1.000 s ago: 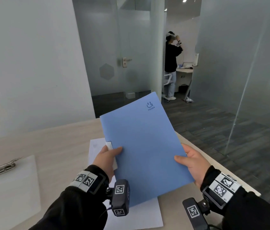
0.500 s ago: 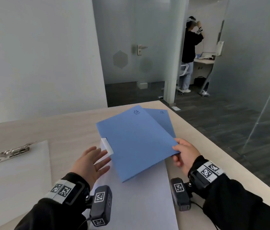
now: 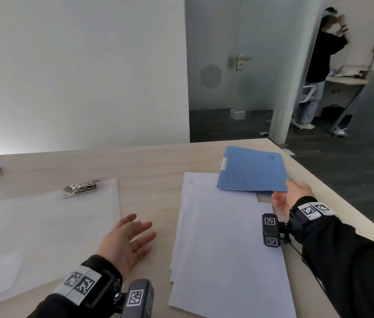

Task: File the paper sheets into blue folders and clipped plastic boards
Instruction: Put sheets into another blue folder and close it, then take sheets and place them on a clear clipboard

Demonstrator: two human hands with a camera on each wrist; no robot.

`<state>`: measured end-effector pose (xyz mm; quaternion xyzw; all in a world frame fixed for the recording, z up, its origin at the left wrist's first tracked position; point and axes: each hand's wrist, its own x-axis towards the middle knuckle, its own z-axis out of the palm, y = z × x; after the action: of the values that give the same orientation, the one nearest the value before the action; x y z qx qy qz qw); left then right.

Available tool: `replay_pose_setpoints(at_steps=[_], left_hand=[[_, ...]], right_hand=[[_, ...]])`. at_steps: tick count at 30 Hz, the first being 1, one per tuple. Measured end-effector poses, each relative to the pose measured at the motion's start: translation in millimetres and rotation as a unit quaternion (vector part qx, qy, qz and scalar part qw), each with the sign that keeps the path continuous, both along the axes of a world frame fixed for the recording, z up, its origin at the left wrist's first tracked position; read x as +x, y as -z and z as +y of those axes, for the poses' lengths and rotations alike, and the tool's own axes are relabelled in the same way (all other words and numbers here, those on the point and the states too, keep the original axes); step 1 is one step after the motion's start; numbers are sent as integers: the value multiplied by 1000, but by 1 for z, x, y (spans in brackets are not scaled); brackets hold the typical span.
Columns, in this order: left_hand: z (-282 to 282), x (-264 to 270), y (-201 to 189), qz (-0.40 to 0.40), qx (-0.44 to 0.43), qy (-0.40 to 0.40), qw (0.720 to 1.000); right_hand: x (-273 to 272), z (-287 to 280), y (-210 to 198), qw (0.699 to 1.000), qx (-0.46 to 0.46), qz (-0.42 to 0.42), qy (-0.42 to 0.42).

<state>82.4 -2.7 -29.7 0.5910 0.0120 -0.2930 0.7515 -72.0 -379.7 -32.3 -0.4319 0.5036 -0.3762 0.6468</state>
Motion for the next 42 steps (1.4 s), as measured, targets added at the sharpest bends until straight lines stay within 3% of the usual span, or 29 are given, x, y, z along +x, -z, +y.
replay_pose_setpoints(at_steps=[3, 7, 11, 12, 16, 23, 27, 33, 42], left_hand=[[18, 0, -1, -5, 10, -5, 1000], [35, -5, -3, -25, 43, 31, 998], [39, -20, -2, -65, 90, 82, 990], [37, -25, -1, -89, 110, 94, 985], [23, -40, -6, -179, 183, 173, 951], [0, -62, -13, -186, 197, 245, 931], [-3, -67, -8, -195, 210, 234, 929], [-6, -69, -9, -225, 229, 242, 916], [-24, -79, -8, -289, 286, 261, 875]], right_hand=[[1, 16, -5, 999, -18, 30, -12], [-8, 45, -8, 983, -75, 151, -71], [-23, 28, 13, 958, -124, 230, -119], [-27, 24, 19, 956, -123, 234, -125], [-53, 93, -27, 972, -56, 195, -121], [-79, 127, -29, 979, 59, 116, -158], [-83, 145, -27, 969, 62, 121, -208], [-91, 140, -4, 961, 45, 167, -215], [-98, 142, -11, 944, -16, 220, -247]])
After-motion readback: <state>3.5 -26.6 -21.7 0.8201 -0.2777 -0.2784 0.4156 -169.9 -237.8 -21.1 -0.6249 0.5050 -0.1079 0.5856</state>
